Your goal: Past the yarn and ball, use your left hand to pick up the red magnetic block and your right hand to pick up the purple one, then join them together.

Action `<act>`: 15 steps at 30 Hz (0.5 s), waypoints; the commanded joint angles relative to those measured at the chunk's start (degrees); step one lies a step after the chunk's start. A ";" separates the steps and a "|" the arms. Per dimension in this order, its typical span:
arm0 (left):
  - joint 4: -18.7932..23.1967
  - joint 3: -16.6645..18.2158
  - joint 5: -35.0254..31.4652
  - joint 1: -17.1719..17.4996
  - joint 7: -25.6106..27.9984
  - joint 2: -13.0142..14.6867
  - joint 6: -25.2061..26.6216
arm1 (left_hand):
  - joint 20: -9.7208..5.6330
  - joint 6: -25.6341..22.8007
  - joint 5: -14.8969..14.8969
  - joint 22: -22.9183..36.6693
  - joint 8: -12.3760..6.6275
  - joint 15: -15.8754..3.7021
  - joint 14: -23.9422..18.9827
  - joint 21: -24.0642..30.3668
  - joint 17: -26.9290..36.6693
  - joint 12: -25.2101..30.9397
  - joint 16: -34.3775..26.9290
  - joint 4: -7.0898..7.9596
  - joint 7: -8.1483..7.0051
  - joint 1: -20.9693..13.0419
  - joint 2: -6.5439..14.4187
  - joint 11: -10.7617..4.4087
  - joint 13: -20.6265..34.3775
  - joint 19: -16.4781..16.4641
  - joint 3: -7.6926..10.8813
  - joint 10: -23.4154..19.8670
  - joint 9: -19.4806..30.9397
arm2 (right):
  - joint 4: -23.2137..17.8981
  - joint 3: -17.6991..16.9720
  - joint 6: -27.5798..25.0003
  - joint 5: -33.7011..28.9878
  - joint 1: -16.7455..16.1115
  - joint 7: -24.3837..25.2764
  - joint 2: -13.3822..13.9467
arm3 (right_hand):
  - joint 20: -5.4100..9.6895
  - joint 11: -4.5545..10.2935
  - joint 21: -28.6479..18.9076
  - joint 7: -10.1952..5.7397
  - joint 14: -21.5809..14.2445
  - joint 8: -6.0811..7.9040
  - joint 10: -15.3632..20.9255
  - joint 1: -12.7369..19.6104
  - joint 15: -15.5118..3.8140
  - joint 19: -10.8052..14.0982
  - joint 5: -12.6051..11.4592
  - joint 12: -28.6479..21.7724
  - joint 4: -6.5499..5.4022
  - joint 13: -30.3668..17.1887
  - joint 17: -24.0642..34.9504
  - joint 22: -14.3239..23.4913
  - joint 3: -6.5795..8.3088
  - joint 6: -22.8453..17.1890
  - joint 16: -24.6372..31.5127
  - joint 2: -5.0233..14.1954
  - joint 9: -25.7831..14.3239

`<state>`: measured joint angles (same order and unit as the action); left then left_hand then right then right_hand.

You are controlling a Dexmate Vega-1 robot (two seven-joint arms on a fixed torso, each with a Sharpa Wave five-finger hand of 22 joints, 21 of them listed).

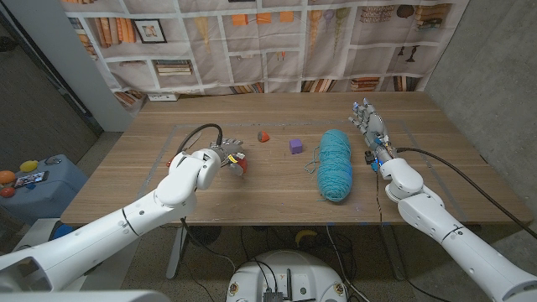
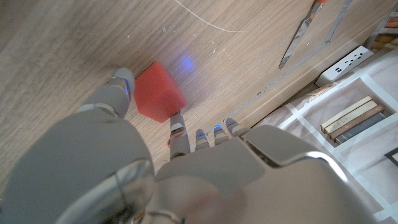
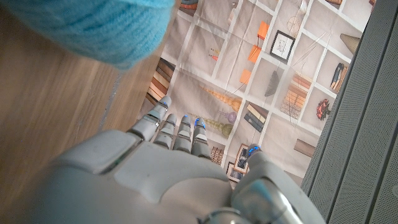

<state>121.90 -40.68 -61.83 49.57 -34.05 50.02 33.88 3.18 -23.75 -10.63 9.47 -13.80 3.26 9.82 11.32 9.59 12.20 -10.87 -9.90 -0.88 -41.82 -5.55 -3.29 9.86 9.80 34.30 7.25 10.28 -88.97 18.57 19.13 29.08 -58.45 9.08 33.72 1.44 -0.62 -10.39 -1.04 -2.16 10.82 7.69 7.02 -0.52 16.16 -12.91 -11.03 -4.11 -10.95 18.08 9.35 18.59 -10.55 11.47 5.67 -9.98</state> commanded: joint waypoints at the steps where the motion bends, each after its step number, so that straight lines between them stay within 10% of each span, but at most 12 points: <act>1: -0.98 0.78 -0.44 1.41 3.24 -0.92 -0.42 | 0.16 -1.75 -0.16 0.09 -0.68 -0.67 1.64 0.17 0.16 0.28 -0.29 -0.28 -0.52 -1.13 -0.25 -0.56 0.11 0.09 0.16 -1.00 0.09 | -0.08 -0.16 0.15 -0.05 -0.30 0.35 -0.20 | -0.24 0.14 -0.39 0.09 -0.33 0.24 0.45 -0.25 0.01 0.46 -0.16 -0.40 0.17 -0.08 -0.05 0.18 0.54 -0.46 0.20 0.29 -0.27; 15: -1.45 1.07 -1.64 2.69 7.21 -1.35 -0.03 | -0.35 -7.70 0.07 0.08 -1.72 -2.43 -2.60 0.34 0.14 0.39 -0.51 -0.26 -1.12 -2.67 -0.51 -1.72 0.07 -3.76 -0.50 -4.84 0.08 | 0.33 -0.17 1.07 -0.31 -0.54 0.85 -0.87 | -0.33 0.13 -0.42 0.06 -0.52 0.24 0.63 -0.46 -0.02 0.65 -0.17 -0.41 0.20 -0.07 -0.32 0.18 0.67 -0.67 0.29 0.37 -0.28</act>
<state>121.18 -40.04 -62.66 50.89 -29.56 49.33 33.65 2.85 -30.30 -10.63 9.46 -15.08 1.03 7.76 11.32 9.60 12.20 -10.87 -10.14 -1.75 -43.69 -6.25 -4.81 9.87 6.60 34.06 3.07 10.27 -88.89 18.47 19.47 29.08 -58.76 9.34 33.28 1.02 -0.62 -10.39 -1.04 -2.16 10.82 7.68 6.72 -0.52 16.58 -12.91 -11.03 -3.86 -10.95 17.81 9.35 18.83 -10.54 11.47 5.97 -9.98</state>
